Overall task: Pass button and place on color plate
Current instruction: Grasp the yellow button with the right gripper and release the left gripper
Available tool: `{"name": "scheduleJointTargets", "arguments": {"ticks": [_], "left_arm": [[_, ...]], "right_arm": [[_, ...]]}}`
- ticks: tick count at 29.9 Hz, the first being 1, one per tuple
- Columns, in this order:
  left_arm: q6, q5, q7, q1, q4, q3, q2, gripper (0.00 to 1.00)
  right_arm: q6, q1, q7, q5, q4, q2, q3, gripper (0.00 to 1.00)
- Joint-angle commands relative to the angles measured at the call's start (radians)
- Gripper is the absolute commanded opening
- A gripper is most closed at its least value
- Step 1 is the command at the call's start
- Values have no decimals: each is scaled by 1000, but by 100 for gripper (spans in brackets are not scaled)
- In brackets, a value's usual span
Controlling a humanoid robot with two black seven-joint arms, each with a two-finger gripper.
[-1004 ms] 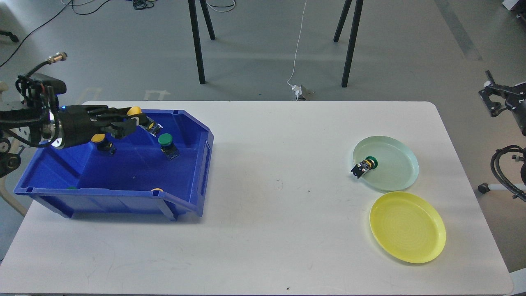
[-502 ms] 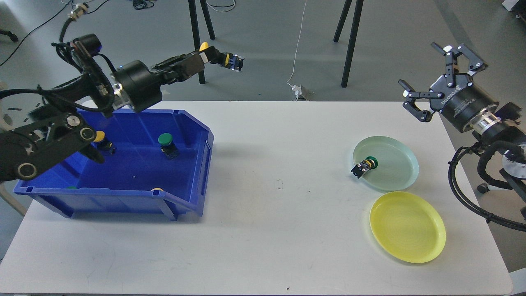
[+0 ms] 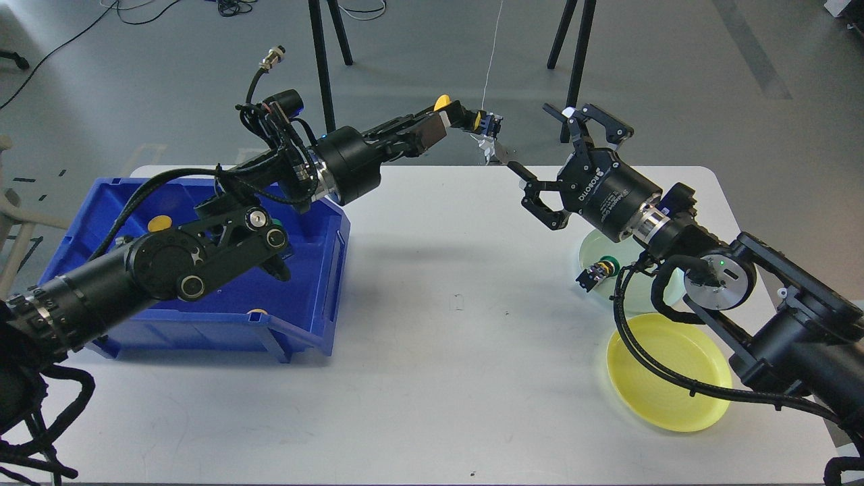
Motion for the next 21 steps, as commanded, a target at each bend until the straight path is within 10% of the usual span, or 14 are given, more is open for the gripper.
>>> {"name": "scheduleJointTargets", "arguments": {"ticks": [1,13,21], "left_arm": [[0,0,0,5,-1,0,3,27],[-2,0,-3,1,-9,0,-4,27],[-2,0,-3,-2,-11,0,-7,27]], "right_arm": [[1,8,0,-1,-1,10,0,85],[1,60,-8,-1,-18,41,-48,71],[1,70,-14,-12,-32,74,-48,38]]}}
